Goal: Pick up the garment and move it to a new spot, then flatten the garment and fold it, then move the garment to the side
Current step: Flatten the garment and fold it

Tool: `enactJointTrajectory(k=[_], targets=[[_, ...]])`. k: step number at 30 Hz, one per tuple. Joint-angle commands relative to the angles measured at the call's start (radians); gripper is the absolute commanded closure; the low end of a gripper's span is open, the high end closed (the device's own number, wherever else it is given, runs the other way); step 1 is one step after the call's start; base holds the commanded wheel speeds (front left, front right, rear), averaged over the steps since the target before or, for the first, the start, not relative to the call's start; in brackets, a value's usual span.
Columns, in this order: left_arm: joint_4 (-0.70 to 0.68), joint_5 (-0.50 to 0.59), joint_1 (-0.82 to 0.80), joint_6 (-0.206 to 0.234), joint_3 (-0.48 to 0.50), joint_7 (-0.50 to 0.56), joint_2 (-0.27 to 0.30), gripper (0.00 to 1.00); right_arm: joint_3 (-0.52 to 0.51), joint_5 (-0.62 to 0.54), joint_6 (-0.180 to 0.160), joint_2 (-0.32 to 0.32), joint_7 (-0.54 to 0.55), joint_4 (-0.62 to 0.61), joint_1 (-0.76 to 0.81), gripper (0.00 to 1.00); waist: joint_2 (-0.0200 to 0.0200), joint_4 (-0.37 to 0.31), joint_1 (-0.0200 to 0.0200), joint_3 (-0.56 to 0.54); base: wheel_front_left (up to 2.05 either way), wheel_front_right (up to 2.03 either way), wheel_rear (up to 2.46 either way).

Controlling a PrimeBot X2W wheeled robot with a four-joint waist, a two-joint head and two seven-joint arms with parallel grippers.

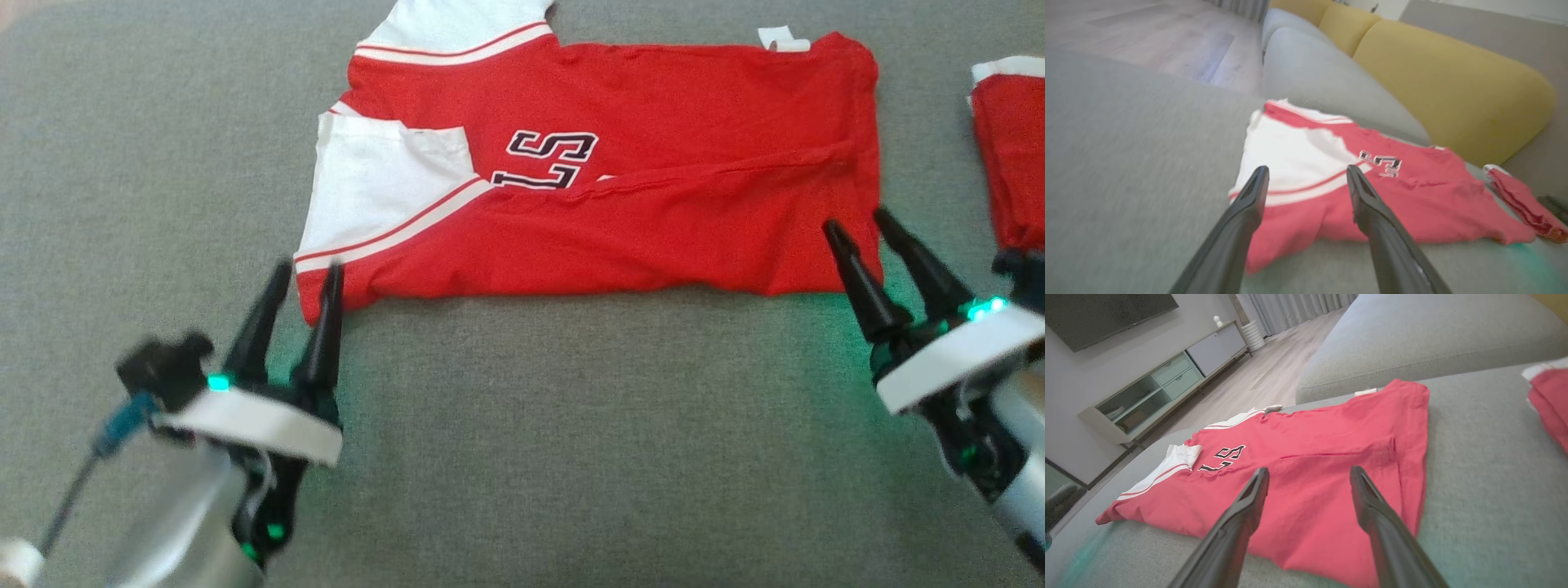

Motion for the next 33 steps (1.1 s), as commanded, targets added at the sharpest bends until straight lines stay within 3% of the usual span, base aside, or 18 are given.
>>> enactJointTrajectory(k=[1, 6, 12, 14, 16, 18, 19, 20, 33], targets=[[0.017, 0.030, 0.004, 0.014, 0.071, -0.006, -0.002, 0.00, -0.026, -0.013, 0.003, -0.003, -0.013, -0.019, 0.047, 0.00, 0.0000, -0.004, 0.0001, -0.012, 0.00, 0.00, 0.00], [0.151, 0.112, 0.026, 0.026, 0.120, -0.006, -0.059, 0.00, -0.098, -0.073, 0.003, 0.051, -0.014, -0.042, 0.121, 0.00, 0.0000, -0.018, 0.0001, -0.015, 0.00, 0.00, 0.00], [0.297, 0.131, -0.019, 0.016, 0.095, 0.006, -0.081, 0.00, -0.128, -0.120, 0.003, 0.079, -0.014, -0.039, 0.139, 0.00, 0.0000, -0.038, 0.0001, -0.011, 0.00, 0.00, 0.00], [0.333, 0.128, -0.034, 0.012, 0.085, 0.010, -0.082, 0.20, -0.127, -0.130, 0.003, 0.083, -0.014, -0.032, 0.135, 0.00, 0.0000, -0.043, 0.0001, -0.010, 0.00, 0.00, 0.00], [0.358, 0.127, -0.050, 0.009, 0.081, 0.007, -0.083, 0.55, -0.132, -0.136, 0.003, 0.089, -0.014, -0.020, 0.128, 0.00, 0.0000, -0.046, 0.0001, -0.010, 0.00, 0.00, 0.00], [0.367, 0.126, -0.057, 0.008, 0.081, 0.005, -0.084, 0.61, -0.134, -0.139, 0.003, 0.092, -0.014, -0.013, 0.124, 0.00, 0.0000, -0.046, 0.0001, -0.010, 0.00, 0.00, 0.00], [0.371, 0.130, -0.064, 0.006, 0.080, 0.003, -0.082, 0.76, -0.137, -0.141, 0.003, 0.096, -0.014, -0.006, 0.120, 0.00, 0.0000, -0.046, 0.0001, -0.010, 0.00, 0.00, 0.00], [0.374, 0.136, -0.069, 0.005, 0.077, 0.000, -0.080, 1.00, -0.140, -0.144, 0.003, 0.100, -0.014, 0.002, 0.116, 0.00, 0.0000, -0.044, 0.0001, -0.011, 0.00, 0.00, 0.00], [0.288, 0.257, -0.025, 0.002, 0.056, -0.006, -0.041, 1.00, -0.165, -0.233, 0.003, 0.152, 0.033, 0.188, 0.073, 0.00, 0.0000, -0.010, 0.0001, -0.043, 0.00, 0.00, 0.00]])
